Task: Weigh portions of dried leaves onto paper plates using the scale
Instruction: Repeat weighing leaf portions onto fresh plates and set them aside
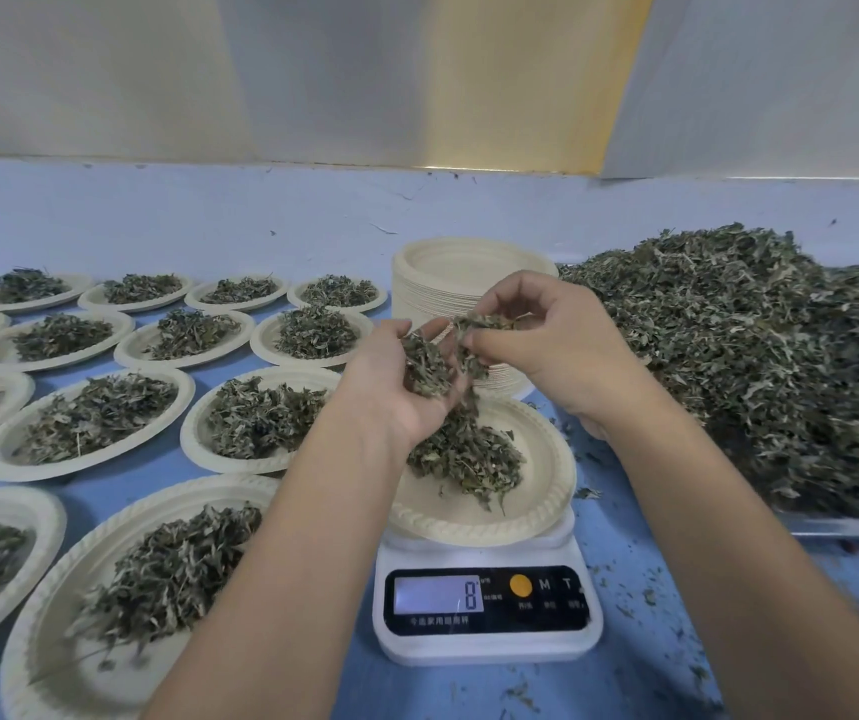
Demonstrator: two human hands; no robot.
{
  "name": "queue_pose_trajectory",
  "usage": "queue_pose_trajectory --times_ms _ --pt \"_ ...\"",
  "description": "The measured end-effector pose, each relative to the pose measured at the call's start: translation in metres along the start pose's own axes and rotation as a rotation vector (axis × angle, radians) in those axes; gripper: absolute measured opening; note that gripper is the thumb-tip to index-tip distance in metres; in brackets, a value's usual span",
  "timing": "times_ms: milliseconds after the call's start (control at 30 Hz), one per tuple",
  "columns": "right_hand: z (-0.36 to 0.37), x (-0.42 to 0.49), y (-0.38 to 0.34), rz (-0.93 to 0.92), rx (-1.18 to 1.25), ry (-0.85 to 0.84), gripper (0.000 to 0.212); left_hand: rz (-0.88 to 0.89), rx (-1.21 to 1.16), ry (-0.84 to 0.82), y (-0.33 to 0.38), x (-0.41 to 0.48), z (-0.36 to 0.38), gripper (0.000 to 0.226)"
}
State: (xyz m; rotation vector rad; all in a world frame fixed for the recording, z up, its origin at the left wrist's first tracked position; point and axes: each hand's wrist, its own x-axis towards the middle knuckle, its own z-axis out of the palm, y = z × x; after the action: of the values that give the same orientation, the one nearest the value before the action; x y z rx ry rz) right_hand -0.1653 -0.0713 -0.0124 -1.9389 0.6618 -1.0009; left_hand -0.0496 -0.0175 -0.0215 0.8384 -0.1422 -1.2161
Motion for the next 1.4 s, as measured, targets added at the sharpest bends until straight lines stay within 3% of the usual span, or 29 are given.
queue_pose_trajectory --times_ms 267,533,900,1067,1400 --pt "0.013 -0.004 -0.002 -0.077 -0.251 0.074 0.016 -0.024 0.075 -0.047 -0.007 -0.009 0.005 0.031" --pt "0.012 -0.006 -0.006 -0.091 -0.329 0.083 0.018 0.062 0.184 -0.028 -0.007 -0.013 0.011 0.026" --pt "0.005 -0.003 -0.009 -0.06 -0.052 0.208 0.021 0.051 -0.124 -0.004 0.006 -0.007 0.005 0.022" --pt "0.004 -0.001 -0.006 -0.028 -0.044 0.202 0.019 0.077 -0.215 -0.007 0.014 -0.01 0.002 0.024" --pt "0.006 -0.001 -0.006 -0.035 -0.041 0.182 0.017 0.089 -0.077 0.037 0.009 -0.005 0.001 0.015"
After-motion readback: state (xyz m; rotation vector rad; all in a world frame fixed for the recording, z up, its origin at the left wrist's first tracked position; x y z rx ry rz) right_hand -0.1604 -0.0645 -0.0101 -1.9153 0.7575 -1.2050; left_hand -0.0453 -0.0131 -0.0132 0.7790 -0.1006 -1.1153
